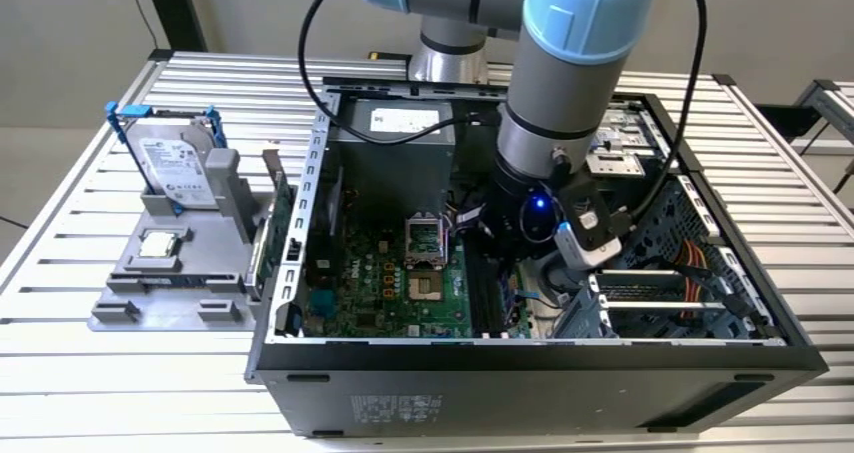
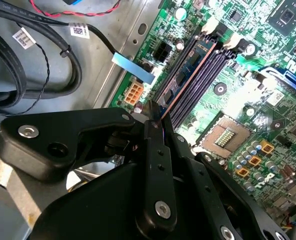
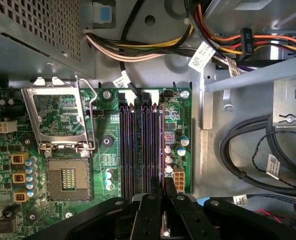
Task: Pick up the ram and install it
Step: 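Insert the ram into the slot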
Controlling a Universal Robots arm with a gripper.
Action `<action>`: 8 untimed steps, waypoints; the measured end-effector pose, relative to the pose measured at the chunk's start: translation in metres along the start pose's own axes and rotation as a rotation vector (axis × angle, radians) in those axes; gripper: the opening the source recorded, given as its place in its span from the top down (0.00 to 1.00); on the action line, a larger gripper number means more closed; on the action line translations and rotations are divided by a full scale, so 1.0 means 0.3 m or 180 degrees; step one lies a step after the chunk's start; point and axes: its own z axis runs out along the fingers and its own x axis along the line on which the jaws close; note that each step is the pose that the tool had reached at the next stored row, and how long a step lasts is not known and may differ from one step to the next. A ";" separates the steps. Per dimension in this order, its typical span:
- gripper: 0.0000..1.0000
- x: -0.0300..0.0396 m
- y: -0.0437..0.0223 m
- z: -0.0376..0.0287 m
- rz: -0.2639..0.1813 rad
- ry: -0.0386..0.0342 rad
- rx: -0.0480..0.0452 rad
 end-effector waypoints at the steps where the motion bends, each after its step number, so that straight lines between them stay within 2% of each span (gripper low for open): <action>1: 1.00 0.000 0.000 0.002 0.0000 0.0000 0.0002; 8: 1.00 0.010 0.000 0.006 0.0000 0.0000 0.0002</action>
